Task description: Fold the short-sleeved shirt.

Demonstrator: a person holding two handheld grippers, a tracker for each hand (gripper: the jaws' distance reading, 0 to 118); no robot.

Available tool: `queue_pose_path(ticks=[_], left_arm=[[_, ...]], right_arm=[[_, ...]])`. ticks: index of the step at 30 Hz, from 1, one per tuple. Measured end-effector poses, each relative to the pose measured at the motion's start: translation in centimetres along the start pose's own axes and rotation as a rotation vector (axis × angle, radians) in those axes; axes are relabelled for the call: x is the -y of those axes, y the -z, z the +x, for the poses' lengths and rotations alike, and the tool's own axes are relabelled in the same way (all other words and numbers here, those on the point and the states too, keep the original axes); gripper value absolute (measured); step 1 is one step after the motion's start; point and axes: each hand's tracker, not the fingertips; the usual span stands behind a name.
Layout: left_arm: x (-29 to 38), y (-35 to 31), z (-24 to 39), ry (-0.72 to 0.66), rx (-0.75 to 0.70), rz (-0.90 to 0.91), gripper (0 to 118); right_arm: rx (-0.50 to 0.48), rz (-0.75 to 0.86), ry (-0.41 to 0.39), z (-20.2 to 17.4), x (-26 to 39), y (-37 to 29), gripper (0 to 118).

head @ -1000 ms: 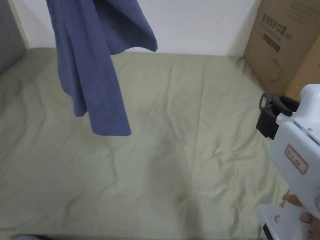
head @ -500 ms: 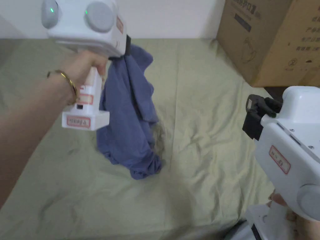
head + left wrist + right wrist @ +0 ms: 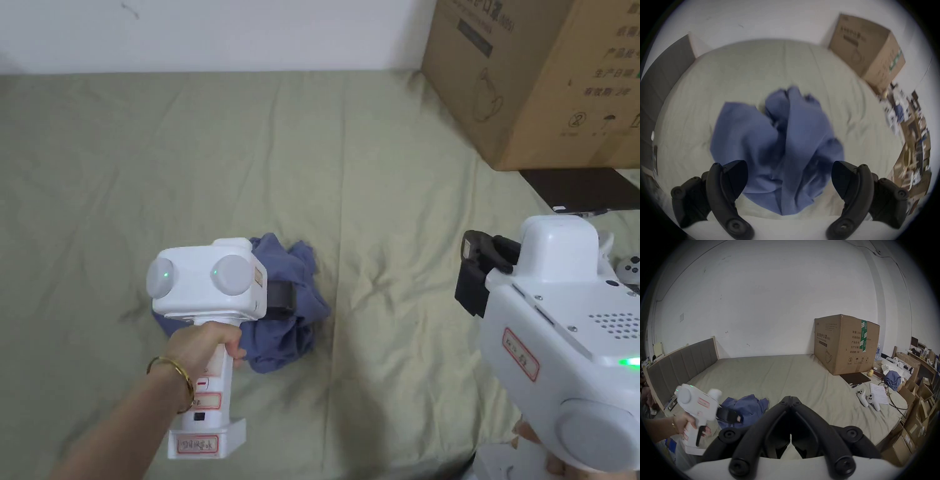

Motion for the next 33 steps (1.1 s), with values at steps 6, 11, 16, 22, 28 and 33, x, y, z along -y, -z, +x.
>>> queue_pose_path(ticks=[6, 11, 16, 22, 28, 33], left_arm=[[-1.5, -9.9, -2.6, -0.036, 0.013, 0.439, 106], [1.0, -17.4, -4.6, 0.047, -0.183, 0.831, 106], [5.2, -19.6, -5.9, 0.071, -0.323, 0.981, 97], [9.1, -18.4, -7.3, 0.029, -0.304, 0.935, 0], [10.9, -17.1, -8.6, -0.028, -0.280, 0.851, 0], [10.4, -16.9, -9.1, -0.051, -0.256, 0.821, 0]], right_arm=[[-0.034, 0.019, 0.002, -1.3, -0.2, 0.6, 0], [-0.058, 0.089, -0.017, -3.3, -0.7, 0.6, 0], [-0.079, 0.167, -0.013, -4.8, -1.0, 0.4, 0], [-0.104, 0.187, -0.038, -6.2, -1.2, 0.1, 0], [-0.123, 0.161, -0.045, -6.6, -0.3, 0.5, 0], [-0.126, 0.138, -0.041, -6.8, 0.1, 0.6, 0]])
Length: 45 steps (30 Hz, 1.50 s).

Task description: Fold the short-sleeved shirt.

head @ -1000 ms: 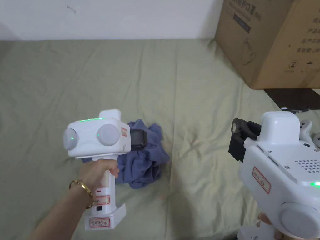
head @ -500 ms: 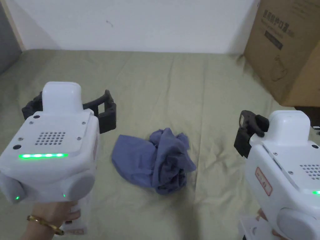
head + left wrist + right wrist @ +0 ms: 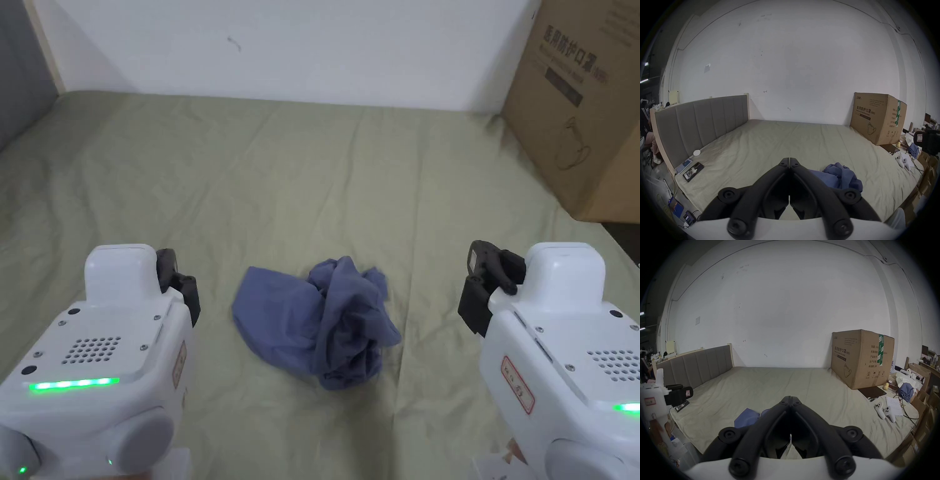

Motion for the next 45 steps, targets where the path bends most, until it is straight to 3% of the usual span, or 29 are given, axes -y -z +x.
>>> queue_pose_path(ticks=[3, 4, 5, 7, 9, 10, 16, 25, 27, 28, 29, 30, 31, 35, 38, 39, 42, 43, 45], left_arm=[[-0.6, 1.7, 0.0, 0.000, -0.002, -0.061, 0], [-0.9, 2.8, -0.1, -0.002, 0.006, -0.116, 10], [-1.2, 3.9, -0.1, -0.019, 0.019, -0.159, 29], [-2.0, 6.9, -0.5, -0.068, 0.068, -0.280, 78], [-2.5, 10.4, -0.6, -0.122, 0.097, -0.410, 103], [-2.7, 12.3, -0.6, -0.150, 0.108, -0.462, 109], [-2.1, 23.6, 1.0, -0.155, 0.091, -0.701, 109], [3.0, 32.7, 4.4, -0.086, -0.010, -0.922, 104], [3.9, 33.3, 4.9, -0.084, -0.005, -0.953, 92], [4.3, 33.4, 5.2, -0.075, 0.003, -0.969, 79], [4.5, 33.4, 5.3, -0.067, 0.007, -0.973, 62], [4.8, 33.1, 5.5, -0.063, 0.011, -0.968, 35], [4.9, 32.7, 5.8, -0.080, 0.044, -0.961, 0], [3.8, 30.6, 5.4, -0.151, 0.110, -0.857, 0], [1.5, 27.8, 4.1, -0.117, 0.094, -0.705, 0], [0.8, 26.6, 3.6, -0.135, 0.101, -0.663, 0], [-0.8, 23.4, 1.8, -0.187, 0.124, -0.573, 0], [-1.0, 22.2, 1.3, -0.191, 0.127, -0.556, 0], [-1.0, 20.6, 0.4, -0.191, 0.127, -0.540, 0]], right_arm=[[0.000, -0.012, 0.003, 0.1, 0.1, 0.1, 0], [0.001, -0.015, 0.004, 0.1, 0.2, 0.2, 0], [0.001, -0.020, 0.003, 0.2, 0.2, 0.3, 0], [0.002, -0.026, 0.000, 0.3, 0.2, 0.5, 0], [0.006, -0.034, -0.004, 0.5, 0.2, 0.7, 0], [0.008, -0.038, -0.006, 0.6, 0.2, 0.9, 0], [0.029, -0.082, -0.009, 1.4, 0.5, 2.5, 0], [0.081, -0.191, -0.005, 3.5, 2.0, 6.3, 0], [0.090, -0.209, -0.001, 4.0, 2.4, 6.9, 0], [0.093, -0.217, 0.003, 4.1, 2.5, 7.2, 0], [0.096, -0.226, 0.008, 4.2, 2.7, 7.4, 0], [0.099, -0.231, 0.011, 4.3, 2.8, 7.6, 0], [0.100, -0.236, 0.015, 4.3, 3.0, 7.8, 0], [0.081, -0.261, 0.024, 4.6, 2.9, 8.9, 0], [0.064, -0.291, 0.030, 4.8, 2.0, 10.6, 4], [0.054, -0.311, 0.035, 4.9, 1.6, 11.4, 15], [-0.010, -0.395, 0.056, 4.9, 0.3, 14.6, 89], [-0.038, -0.433, 0.058, 4.7, 0.0, 15.9, 106], [-0.054, -0.486, 0.031, 4.2, -0.6, 18.8, 111]])
